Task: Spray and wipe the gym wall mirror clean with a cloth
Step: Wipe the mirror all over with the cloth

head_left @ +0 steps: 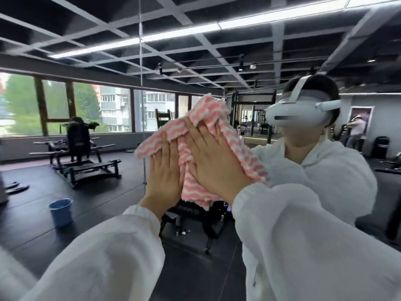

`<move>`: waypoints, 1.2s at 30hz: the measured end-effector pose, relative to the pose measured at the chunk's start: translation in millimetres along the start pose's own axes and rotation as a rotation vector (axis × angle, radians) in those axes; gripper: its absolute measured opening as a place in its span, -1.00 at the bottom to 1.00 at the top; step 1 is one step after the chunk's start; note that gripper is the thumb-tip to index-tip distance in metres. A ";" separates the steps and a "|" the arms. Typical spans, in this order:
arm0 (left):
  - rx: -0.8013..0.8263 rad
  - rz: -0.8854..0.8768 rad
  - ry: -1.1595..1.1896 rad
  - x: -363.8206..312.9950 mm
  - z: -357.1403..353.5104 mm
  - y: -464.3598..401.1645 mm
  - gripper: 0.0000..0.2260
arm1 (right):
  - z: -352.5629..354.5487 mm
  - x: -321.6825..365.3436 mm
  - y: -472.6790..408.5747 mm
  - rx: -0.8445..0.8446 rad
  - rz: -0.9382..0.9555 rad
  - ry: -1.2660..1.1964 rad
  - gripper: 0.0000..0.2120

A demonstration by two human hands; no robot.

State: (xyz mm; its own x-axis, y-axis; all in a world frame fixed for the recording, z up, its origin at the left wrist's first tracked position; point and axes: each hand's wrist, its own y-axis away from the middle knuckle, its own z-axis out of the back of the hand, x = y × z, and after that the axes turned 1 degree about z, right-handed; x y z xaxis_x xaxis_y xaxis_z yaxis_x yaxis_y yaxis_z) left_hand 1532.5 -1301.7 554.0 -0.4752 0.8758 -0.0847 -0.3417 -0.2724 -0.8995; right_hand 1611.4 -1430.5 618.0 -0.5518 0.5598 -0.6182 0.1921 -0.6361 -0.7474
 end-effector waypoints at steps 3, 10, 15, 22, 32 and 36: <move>0.062 0.073 -0.001 24.4 -10.9 28.0 -0.40 | -9.6 36.0 0.3 0.012 0.057 0.023 -0.42; 0.235 0.214 0.110 27.9 -37.0 108.5 -0.38 | -23.9 78.4 59.1 0.158 0.287 0.099 -0.43; 0.190 0.108 0.169 -31.1 -27.5 85.8 -0.37 | -14.4 26.9 90.4 0.084 0.116 0.000 -0.43; -0.079 0.072 0.231 -167.3 14.1 -32.9 -0.31 | 12.7 -110.8 90.7 -0.047 -0.143 -0.037 -0.47; -0.259 -0.351 0.073 -332.9 23.5 -78.4 -0.47 | 41.2 -258.8 182.6 -0.031 -0.457 0.031 -0.40; -0.204 -0.454 0.073 -354.5 5.2 -35.8 -0.46 | 32.8 -253.3 236.2 0.014 -0.490 0.034 -0.37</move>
State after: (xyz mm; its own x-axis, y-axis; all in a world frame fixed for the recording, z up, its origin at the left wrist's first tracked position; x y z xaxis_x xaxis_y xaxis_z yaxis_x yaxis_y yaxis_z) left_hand 1709.0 -1604.4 618.5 -0.2550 0.9153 0.3119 -0.3319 0.2201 -0.9173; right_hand 1769.9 -1740.0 606.0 -0.5479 0.8118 -0.2019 -0.0949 -0.3001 -0.9492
